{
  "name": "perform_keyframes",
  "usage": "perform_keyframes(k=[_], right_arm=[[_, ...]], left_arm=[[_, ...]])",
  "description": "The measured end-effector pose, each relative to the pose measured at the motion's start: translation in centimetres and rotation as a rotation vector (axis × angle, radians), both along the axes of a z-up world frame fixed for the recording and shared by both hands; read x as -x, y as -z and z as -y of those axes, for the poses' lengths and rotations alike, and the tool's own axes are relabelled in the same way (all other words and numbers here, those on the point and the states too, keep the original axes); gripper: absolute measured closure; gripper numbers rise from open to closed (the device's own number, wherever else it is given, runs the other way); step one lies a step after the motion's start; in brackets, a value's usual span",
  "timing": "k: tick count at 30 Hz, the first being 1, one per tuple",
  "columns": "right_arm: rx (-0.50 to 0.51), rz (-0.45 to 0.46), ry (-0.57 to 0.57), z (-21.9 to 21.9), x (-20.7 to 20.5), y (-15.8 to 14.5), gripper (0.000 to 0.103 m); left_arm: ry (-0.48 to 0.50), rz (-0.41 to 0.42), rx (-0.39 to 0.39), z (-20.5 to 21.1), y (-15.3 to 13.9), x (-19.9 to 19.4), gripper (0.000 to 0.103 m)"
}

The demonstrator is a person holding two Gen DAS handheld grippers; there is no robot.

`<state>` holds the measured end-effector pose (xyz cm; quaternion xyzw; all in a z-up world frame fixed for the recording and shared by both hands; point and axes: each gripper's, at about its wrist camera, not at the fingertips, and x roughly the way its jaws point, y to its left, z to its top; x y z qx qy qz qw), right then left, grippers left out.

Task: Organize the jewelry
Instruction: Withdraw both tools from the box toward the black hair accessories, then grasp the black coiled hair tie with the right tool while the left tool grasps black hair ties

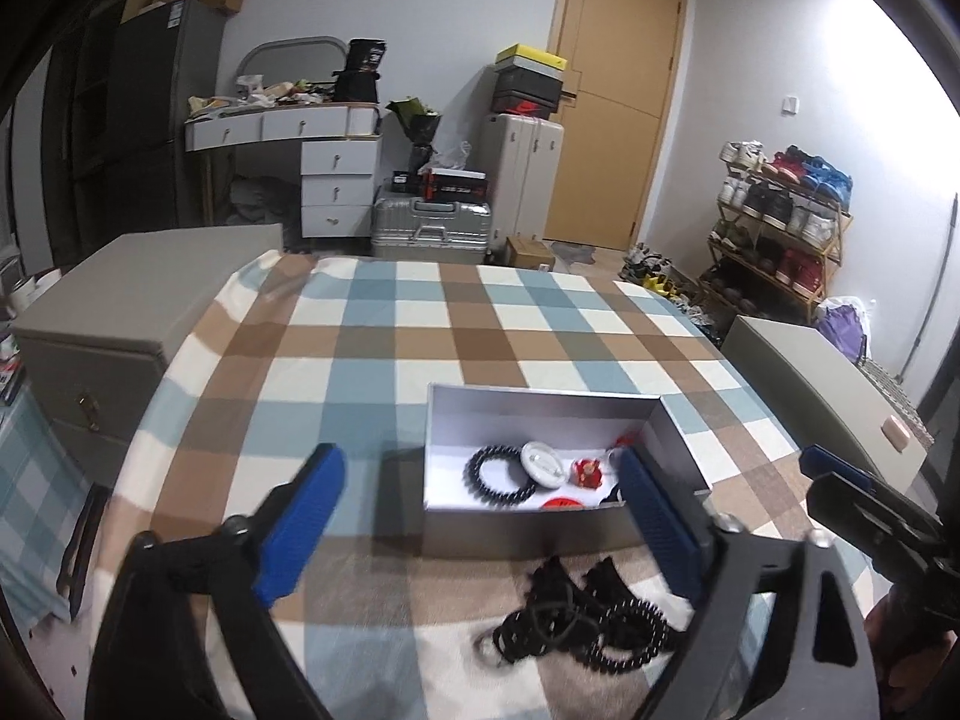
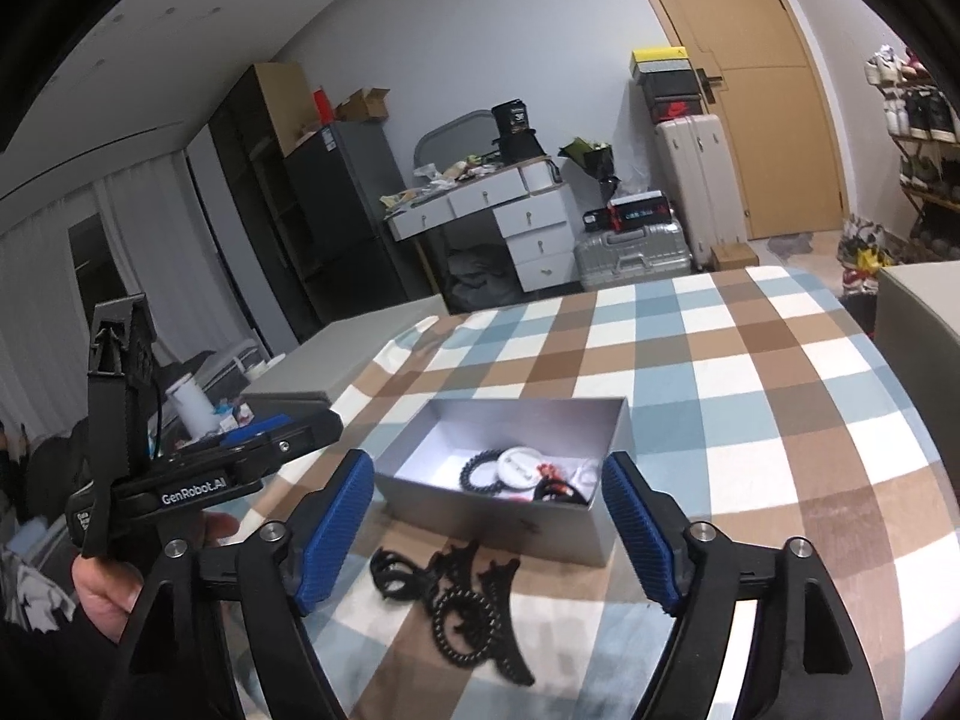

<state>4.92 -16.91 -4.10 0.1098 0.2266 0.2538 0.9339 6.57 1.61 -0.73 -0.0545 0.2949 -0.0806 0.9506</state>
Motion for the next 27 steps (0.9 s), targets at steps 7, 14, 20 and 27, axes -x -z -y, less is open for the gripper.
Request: perform_keyframes(k=[7,14,20,27], right_arm=[[0.063,0.003,0.009,-0.9,1.9,1.8,0.021],[0.125,-0.076,-0.019,-2.3,2.3,4.8,0.021],[0.215,-0.118,-0.03,-4.0,2.0,6.5,0.021],[0.459,-0.122,-0.04,-7.5,1.4,7.9,0.021]], left_arm=[[-0.038,0.001,-0.011,-1.3,1.3,2.3,0.002],[-0.07,-0.086,0.003,-2.5,4.7,3.7,0.002],[-0.107,-0.131,0.006,-3.4,6.5,4.6,0.002],[-0.108,-0.135,0.037,-4.1,6.8,5.2,0.002]])
